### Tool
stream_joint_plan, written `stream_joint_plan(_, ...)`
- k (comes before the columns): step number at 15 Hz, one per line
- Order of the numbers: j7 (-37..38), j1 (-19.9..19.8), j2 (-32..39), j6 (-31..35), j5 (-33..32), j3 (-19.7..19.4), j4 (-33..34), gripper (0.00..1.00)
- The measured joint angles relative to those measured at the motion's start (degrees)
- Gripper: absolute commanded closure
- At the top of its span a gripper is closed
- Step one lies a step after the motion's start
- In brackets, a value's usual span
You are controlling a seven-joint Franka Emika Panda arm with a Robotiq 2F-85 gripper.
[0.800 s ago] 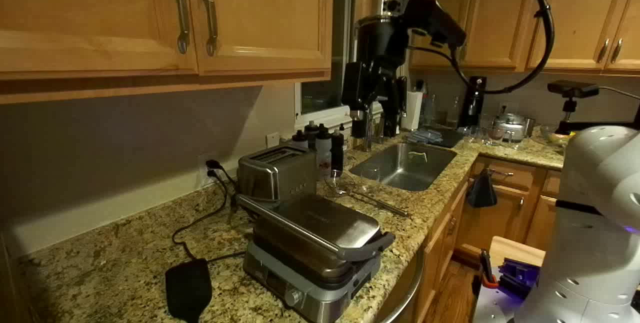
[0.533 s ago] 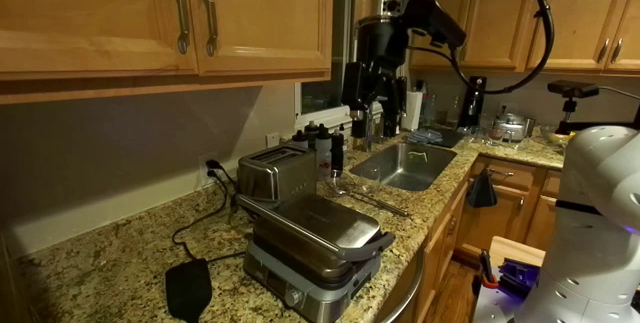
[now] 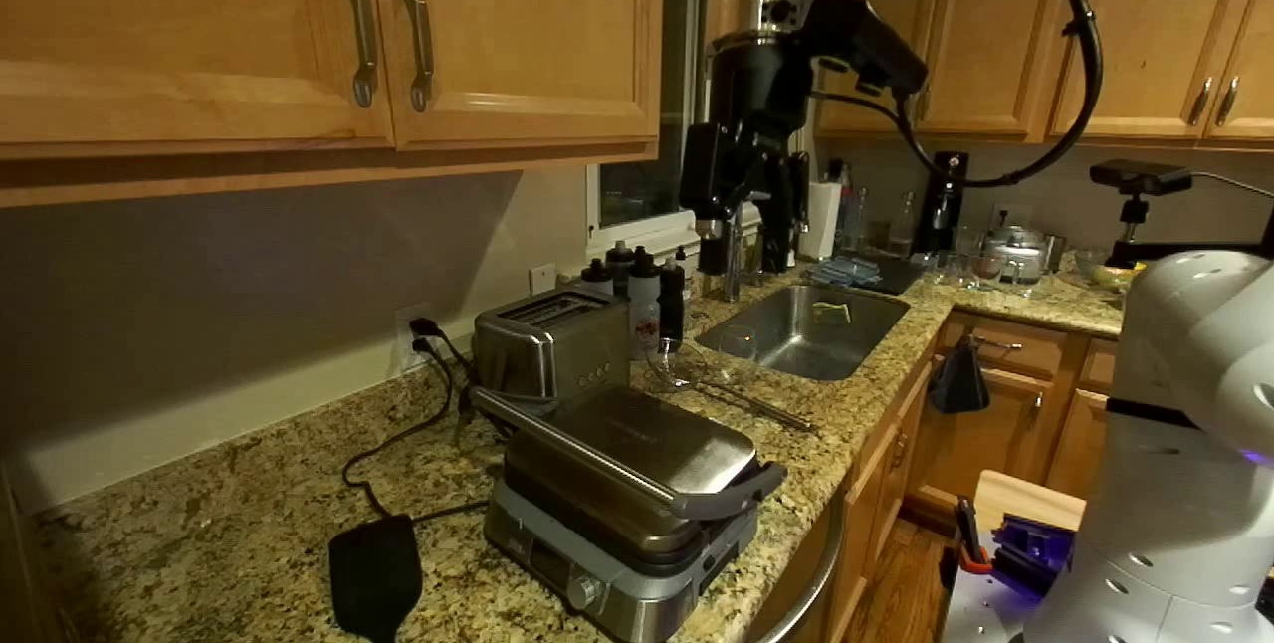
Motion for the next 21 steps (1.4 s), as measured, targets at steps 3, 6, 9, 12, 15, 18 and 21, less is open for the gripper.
stream_joint_plan(3,0.00,-0.76,1.05,3.96,-0.49,0.84,0.01,0.00)
stream_joint_plan(6,0.25,-1.61,4.21,12.12,-1.97,2.56,0.07,0.00)
stream_joint_plan(9,0.84,-1.65,9.16,20.54,-3.96,4.52,0.29,0.00)
stream_joint_plan(12,1.49,-1.64,14.84,27.87,-7.52,6.26,0.93,0.00)
stream_joint_plan(15,3.95,-1.65,21.32,31.76,-13.33,7.06,2.86,0.00)
stream_joint_plan(18,7.00,-1.63,27.35,32.71,-18.03,7.07,5.98,0.00)
stream_joint_plan(21,8.07,-1.42,30.78,32.72,-19.00,6.64,8.03,0.00)
